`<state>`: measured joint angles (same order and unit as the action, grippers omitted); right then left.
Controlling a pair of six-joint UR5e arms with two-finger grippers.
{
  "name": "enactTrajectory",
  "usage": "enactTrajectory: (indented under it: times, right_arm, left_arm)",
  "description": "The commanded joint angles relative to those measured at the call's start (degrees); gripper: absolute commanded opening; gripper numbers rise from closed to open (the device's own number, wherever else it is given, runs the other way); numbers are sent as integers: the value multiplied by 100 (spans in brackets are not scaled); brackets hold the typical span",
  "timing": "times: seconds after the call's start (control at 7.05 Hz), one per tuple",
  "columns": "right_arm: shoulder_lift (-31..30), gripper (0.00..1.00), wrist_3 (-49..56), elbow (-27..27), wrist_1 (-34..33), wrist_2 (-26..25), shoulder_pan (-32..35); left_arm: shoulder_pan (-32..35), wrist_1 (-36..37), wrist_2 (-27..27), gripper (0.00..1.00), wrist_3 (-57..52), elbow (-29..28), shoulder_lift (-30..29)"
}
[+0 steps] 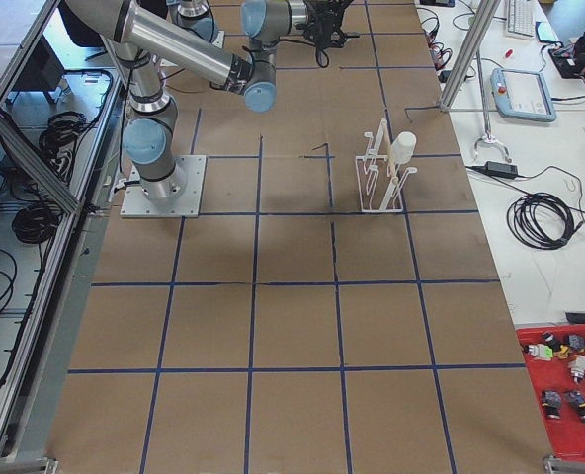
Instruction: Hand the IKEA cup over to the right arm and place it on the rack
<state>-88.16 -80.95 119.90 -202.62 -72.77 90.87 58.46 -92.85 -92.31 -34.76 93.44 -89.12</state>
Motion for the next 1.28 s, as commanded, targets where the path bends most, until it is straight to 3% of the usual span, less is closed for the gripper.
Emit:
enactTrajectory:
  times: [0.0,0.14,0.43,0.71,0.99,1.13]
  right_arm:
    - [26,100,0,-1,3,0,9]
    - [36,100,0,7,-5,0,27]
    - [158,100,0,7,-14,0,-8]
    - [-313,100,0,77,21,0,44]
    - [-343,100,0,113,39,0,27]
    - [-160,100,0,87,30,0,44]
  left_arm:
    - [515,273,385,0,-83,-657,-621]
    - [761,607,850,0,-92,-921,-902]
    - [895,1519,2526,0,-145,-820,-1107]
    - [1027,1935,3880,0,-591,-600,-1037]
    - [1141,3440,5566,1,-769,48,-1133]
    - [1290,4241,5801,1,-795,513,-1116]
